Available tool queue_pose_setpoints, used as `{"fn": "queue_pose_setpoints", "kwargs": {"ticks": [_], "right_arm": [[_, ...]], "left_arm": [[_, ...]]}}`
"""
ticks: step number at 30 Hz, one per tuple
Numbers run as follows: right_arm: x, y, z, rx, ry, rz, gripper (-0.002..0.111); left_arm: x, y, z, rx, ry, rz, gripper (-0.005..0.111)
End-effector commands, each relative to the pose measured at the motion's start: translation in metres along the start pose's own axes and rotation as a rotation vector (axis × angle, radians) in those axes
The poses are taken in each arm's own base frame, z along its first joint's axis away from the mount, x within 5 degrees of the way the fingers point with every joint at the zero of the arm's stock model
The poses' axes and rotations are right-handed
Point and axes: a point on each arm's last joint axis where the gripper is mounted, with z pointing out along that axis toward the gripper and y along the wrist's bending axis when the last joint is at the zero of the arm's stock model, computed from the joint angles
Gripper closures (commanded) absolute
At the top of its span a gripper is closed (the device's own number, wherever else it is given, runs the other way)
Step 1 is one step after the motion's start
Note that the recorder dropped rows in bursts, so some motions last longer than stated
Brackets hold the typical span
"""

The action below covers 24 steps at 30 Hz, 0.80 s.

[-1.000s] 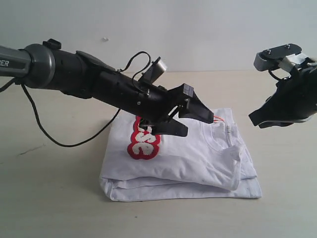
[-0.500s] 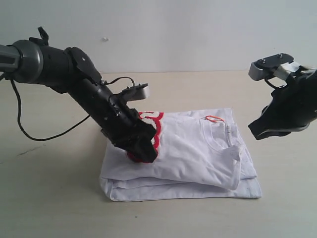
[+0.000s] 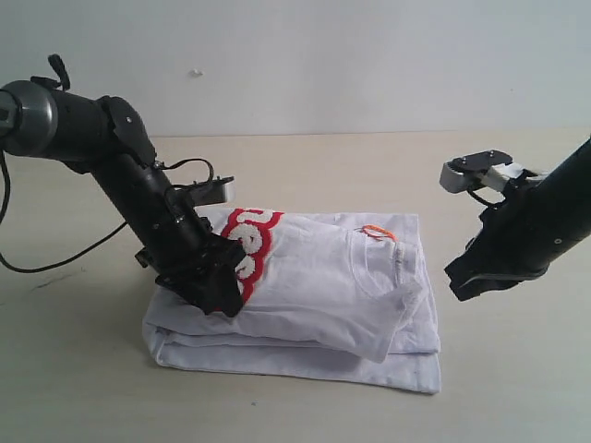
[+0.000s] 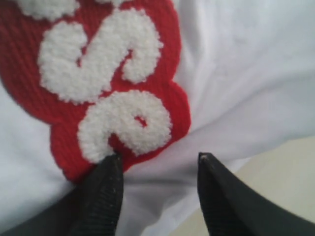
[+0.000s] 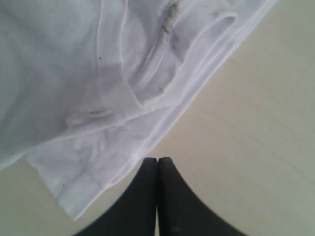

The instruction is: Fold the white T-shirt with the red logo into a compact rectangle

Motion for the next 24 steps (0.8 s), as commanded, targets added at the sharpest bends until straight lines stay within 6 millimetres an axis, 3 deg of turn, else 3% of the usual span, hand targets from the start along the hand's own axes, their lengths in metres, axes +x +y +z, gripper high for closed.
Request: {"fn": "queue_pose_setpoints", "kwargs": {"ticks": [1, 8, 16, 24], "right_arm": [[-0.004, 0.006, 0.009, -0.029, -0.015, -0.049, 0.108], [-0.013, 0.029, 0.042, -0.026, -0.006, -0.159, 0.108], [-0.018, 0.011, 0.073, 0.123, -0.065, -0.037, 0.108], [-0.018, 0.006, 0.078, 0.156, -0.077, -0.039, 0.108]], "left_arm": [[0.005, 0.011, 0.004, 0.011, 0.032, -0.016, 0.057], [0.004, 0.004, 0.004, 0.073, 0.025, -0.037, 0.057], [0.008, 0.001, 0.004, 0.105, 0.07, -0.037, 0.057], [0.008, 0.0, -0.002, 0.116, 0.054, -0.021, 0.057]]}}
